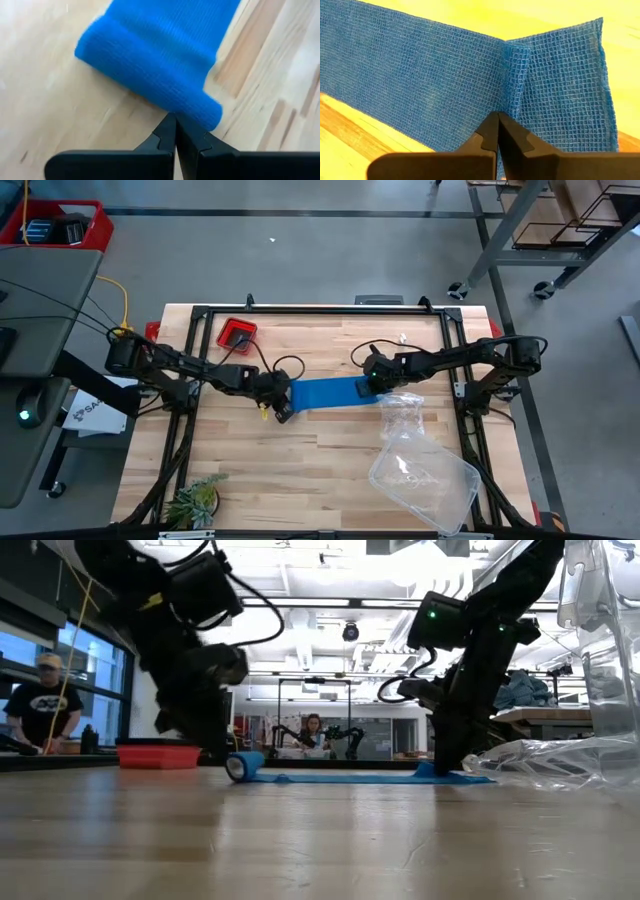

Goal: Roll bandage
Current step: Roll the blue bandage

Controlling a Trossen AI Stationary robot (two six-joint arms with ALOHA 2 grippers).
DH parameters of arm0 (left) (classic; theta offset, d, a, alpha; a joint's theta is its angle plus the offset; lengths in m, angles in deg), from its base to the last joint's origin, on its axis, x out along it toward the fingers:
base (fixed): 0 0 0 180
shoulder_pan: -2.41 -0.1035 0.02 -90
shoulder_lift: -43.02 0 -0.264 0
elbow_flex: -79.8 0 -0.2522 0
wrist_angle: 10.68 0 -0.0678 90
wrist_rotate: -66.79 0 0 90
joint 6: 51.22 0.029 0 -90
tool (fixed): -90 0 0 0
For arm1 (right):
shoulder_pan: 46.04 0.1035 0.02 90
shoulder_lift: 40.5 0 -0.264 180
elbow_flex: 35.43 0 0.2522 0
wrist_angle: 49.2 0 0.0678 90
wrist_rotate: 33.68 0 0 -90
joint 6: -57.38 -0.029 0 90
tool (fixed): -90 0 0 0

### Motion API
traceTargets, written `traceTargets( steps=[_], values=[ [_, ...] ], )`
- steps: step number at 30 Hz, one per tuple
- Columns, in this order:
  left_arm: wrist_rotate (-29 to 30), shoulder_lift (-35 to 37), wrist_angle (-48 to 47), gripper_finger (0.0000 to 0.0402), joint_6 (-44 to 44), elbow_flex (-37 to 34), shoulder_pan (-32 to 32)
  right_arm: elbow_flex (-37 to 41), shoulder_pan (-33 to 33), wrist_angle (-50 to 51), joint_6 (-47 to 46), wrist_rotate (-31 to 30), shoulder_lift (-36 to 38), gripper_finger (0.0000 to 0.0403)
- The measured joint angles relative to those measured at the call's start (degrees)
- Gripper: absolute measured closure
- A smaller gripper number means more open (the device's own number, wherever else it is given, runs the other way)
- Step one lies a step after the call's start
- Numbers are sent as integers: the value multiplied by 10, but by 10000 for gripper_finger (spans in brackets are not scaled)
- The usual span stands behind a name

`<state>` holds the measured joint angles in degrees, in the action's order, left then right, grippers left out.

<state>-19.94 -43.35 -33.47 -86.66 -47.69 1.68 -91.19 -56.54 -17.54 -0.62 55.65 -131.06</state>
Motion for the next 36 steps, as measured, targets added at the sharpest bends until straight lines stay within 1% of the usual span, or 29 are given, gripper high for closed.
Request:
traceTargets(
  steps=[6, 11, 15, 19, 20, 26, 31, 34, 36],
  values=[
    [36, 0, 3, 401, 17, 28, -3, 0, 3, 3, 0, 4, 0, 403],
    [30, 2, 13, 401, 25, 29, -14, 0, 10, 3, 0, 10, 0, 403],
    [32, 48, -11, 402, 26, 29, -23, 0, 19, 5, -1, 17, 9, 403],
    [78, 83, -65, 401, 57, 29, -24, 0, 26, 14, -1, 7, 14, 403],
    [81, 89, -75, 402, 60, 29, -26, 0, 26, 13, -1, 4, 15, 403],
    [76, 94, -117, 401, 57, 27, -25, 0, 23, 13, -6, -2, 24, 403],
    [70, 88, -119, 401, 26, -7, -22, 0, 23, 10, -15, -2, 39, 403],
    [53, 88, -110, 402, -4, -33, -22, 0, 32, -61, -10, 35, 40, 403],
    [45, 87, -94, 401, -11, -44, -21, 0, 44, -121, -4, 44, 34, 403]
  ],
)
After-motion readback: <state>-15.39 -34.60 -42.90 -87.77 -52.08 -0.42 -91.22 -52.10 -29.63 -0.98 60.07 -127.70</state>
